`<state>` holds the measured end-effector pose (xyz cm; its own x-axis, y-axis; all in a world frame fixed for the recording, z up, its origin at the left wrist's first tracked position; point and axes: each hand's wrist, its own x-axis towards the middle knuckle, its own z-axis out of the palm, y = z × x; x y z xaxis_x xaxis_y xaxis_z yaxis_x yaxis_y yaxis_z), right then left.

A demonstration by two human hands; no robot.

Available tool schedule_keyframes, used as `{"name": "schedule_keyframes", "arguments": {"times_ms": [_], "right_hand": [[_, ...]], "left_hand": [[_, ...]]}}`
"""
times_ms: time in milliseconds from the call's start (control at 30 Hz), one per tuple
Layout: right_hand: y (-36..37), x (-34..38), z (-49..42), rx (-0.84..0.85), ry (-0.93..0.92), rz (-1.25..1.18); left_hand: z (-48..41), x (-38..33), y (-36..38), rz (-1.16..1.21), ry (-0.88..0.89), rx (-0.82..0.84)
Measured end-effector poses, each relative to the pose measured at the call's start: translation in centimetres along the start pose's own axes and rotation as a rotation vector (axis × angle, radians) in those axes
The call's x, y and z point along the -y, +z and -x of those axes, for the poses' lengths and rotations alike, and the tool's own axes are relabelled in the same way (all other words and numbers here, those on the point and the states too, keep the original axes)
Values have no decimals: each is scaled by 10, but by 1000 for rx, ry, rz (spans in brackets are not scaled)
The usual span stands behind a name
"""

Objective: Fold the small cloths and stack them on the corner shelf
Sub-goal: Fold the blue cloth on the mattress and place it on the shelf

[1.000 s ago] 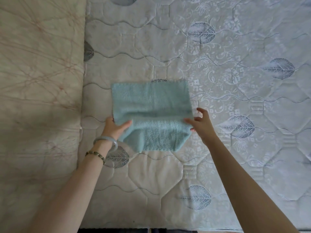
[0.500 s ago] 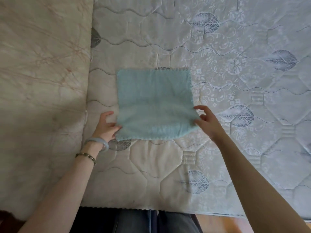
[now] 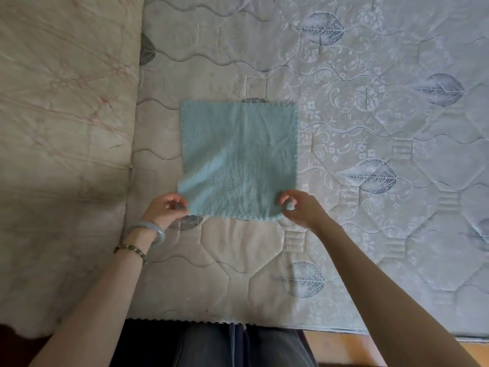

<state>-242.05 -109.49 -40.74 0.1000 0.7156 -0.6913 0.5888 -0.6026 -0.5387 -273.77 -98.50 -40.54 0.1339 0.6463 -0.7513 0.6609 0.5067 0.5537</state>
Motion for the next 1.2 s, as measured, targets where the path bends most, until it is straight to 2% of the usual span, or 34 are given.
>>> {"name": "schedule_keyframes", "arguments": {"times_ms": [100, 200, 267, 367, 467, 533, 633, 767, 833, 1067, 1200], "right_hand": [[2, -5, 1, -2, 23, -89], [-7, -3, 4, -36, 130, -473], [-16, 1, 8, -26, 211, -726], [-31, 5, 8, -11, 227, -945], [-43, 9, 1, -2, 214, -1131], [-46, 11, -6, -17, 197, -1049], [-50, 18, -18, -112, 196, -839], [-64, 28, -44, -358, 127, -702], [-72, 30, -61, -424, 138, -704], [-90, 40, -120, -524, 215, -540], [-97, 39, -141, -542, 260, -440]], "left_hand": [[3, 0, -2, 16, -10, 1], [5, -2, -6, 141, 9, -33], [5, -4, -13, 96, 65, -26], [3, -9, -16, -7, 139, -12], [0, -21, -15, -48, 216, -136], [-5, -32, -17, -66, 251, -224], [-19, -47, -23, 49, 241, -300], [-47, -70, -27, 177, 208, -299], [-67, -78, -30, 216, 169, -304], [-127, -113, -30, 352, 121, -340], [-154, -119, -29, 329, 86, -403]]}}
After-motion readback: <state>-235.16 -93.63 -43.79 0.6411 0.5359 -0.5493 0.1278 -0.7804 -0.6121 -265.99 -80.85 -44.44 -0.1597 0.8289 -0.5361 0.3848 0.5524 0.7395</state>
